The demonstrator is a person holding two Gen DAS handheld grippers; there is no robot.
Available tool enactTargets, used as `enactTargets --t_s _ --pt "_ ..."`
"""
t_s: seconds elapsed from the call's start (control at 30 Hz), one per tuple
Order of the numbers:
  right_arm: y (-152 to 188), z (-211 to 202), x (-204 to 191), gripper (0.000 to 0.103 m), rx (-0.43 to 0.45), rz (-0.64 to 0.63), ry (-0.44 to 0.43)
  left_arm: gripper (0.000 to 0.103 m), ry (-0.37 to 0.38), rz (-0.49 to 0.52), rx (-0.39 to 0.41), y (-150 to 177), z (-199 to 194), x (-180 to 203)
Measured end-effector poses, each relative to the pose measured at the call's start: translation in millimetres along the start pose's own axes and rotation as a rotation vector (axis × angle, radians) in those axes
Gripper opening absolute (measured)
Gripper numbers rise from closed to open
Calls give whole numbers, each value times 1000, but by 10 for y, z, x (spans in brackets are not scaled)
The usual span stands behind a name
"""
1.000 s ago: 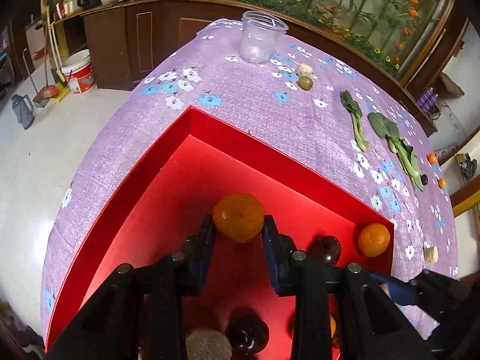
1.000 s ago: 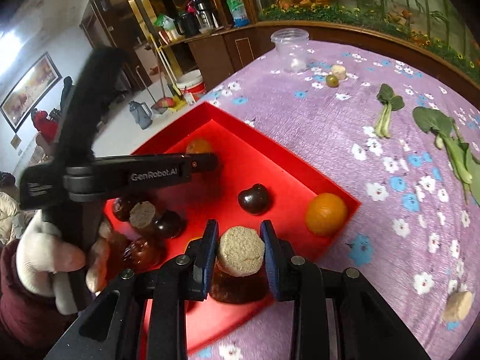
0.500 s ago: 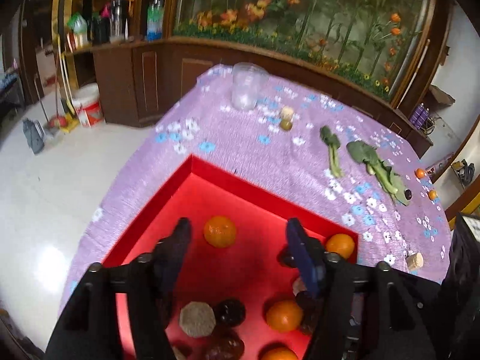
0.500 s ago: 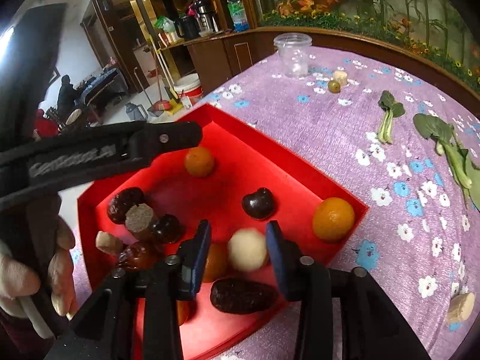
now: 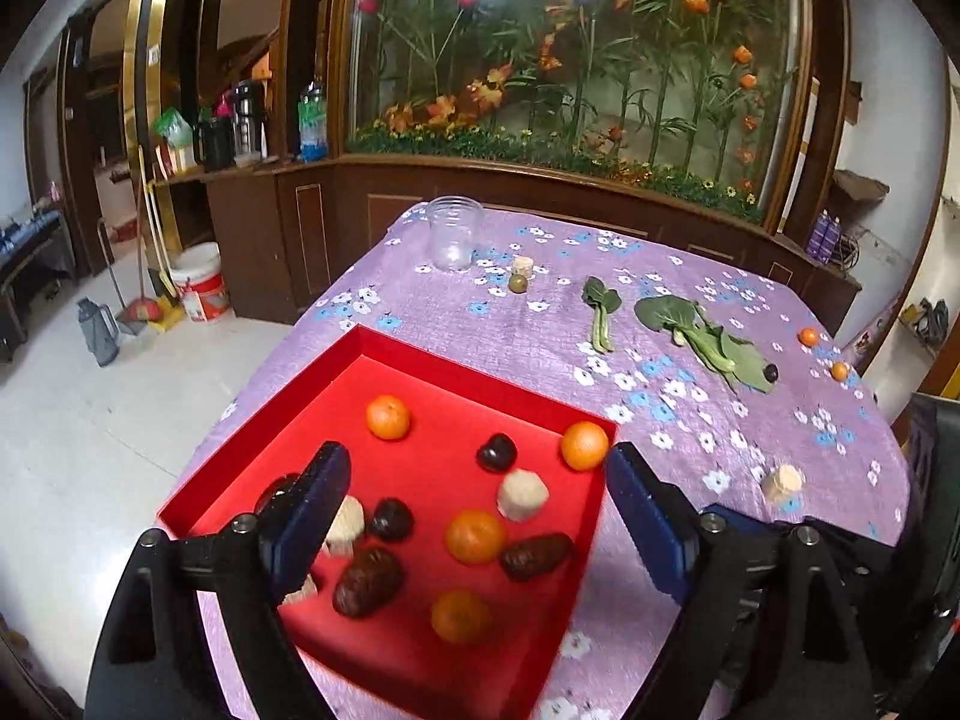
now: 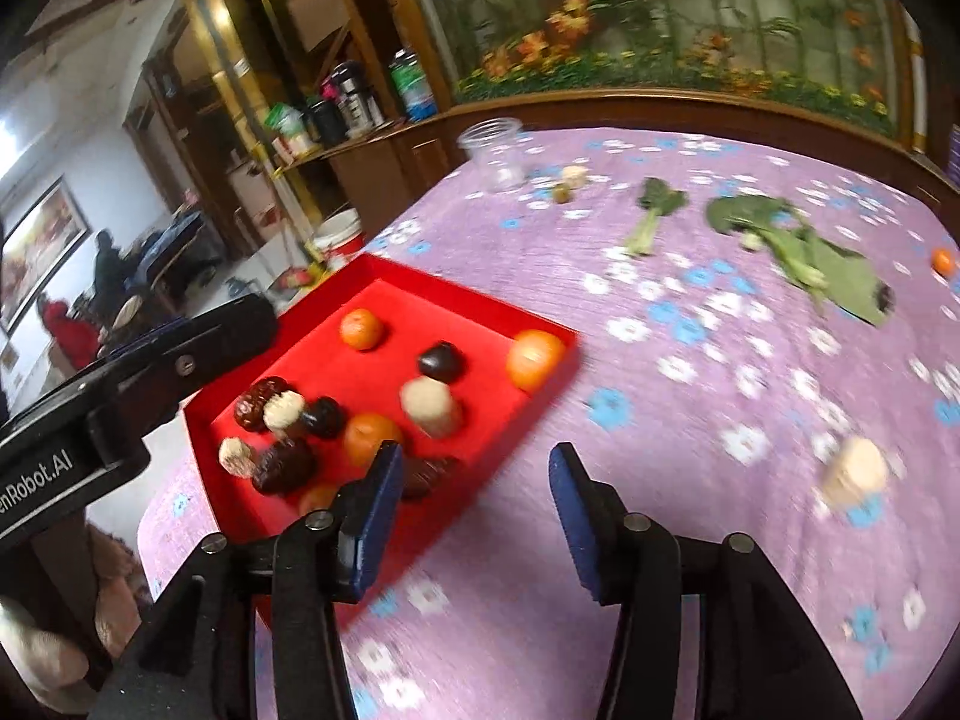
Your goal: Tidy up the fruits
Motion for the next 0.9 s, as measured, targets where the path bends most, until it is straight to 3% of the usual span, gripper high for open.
enactTargets --t_s 0.13,0.37,0.9 --pt "201 -199 265 62 26 70 42 86 -9 45 -2 101 -82 206" --pt "413 -358 539 62 25 160 50 86 -16 134 1 210 -192 531" --pt "503 -502 629 63 49 173 46 86 -6 169 -21 296 -213 717"
Point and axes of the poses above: each gripper's, at about its wrist camera, not at the fingertips, and z roughly the way its jaws point, x to its right, y to its underside, the point moved 3 cm from there along z, roughly the way its jaws point, and after that the axes turned 4 degrees about y, right-handed, at the moved point
